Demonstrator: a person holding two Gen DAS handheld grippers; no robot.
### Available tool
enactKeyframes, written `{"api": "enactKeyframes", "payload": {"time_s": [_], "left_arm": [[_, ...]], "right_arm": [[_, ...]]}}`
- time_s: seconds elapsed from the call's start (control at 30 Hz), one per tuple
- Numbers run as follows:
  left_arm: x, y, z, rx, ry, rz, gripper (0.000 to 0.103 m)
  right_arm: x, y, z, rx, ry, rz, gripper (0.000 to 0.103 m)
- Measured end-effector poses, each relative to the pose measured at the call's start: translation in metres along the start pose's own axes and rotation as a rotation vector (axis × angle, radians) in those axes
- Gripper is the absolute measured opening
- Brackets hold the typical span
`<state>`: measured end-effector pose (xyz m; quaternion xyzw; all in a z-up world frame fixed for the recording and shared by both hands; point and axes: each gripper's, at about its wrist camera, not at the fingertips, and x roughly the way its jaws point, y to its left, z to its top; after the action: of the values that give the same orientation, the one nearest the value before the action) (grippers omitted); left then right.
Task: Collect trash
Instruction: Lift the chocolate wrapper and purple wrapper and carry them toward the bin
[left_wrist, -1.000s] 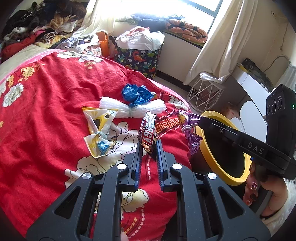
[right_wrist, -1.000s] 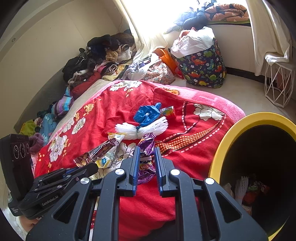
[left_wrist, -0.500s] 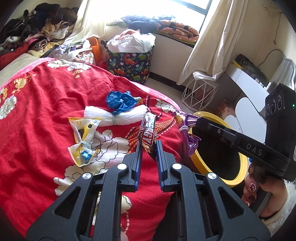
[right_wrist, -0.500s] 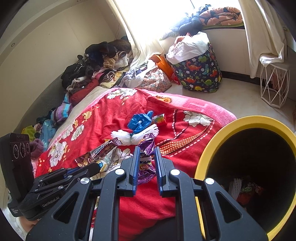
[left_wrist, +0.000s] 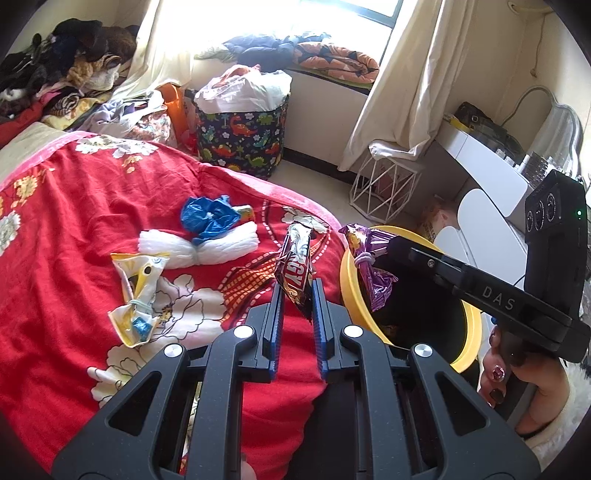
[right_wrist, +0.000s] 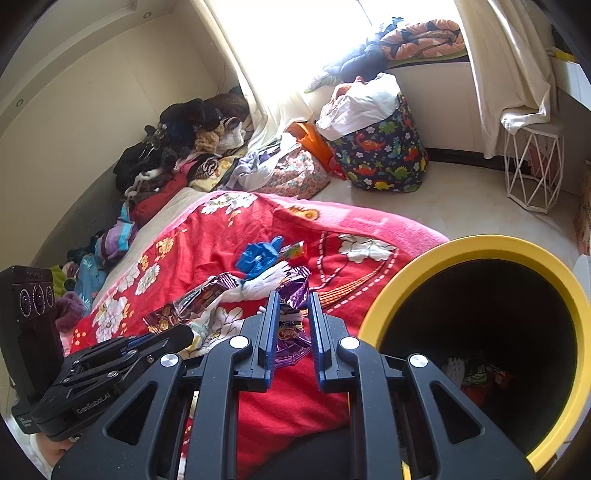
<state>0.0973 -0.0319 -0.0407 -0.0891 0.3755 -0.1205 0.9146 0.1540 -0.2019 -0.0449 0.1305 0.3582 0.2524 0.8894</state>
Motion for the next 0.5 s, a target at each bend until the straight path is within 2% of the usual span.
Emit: {"api": "enactKeyframes", "payload": {"time_s": [0.5], "left_arm": [[0.005, -0.027, 0.007, 0.036, -0.011, -0.030, 0.010]], "right_arm": [[-0.020, -0.035, 0.003, 0.067, -0.049, -0.034, 0.016]]}}
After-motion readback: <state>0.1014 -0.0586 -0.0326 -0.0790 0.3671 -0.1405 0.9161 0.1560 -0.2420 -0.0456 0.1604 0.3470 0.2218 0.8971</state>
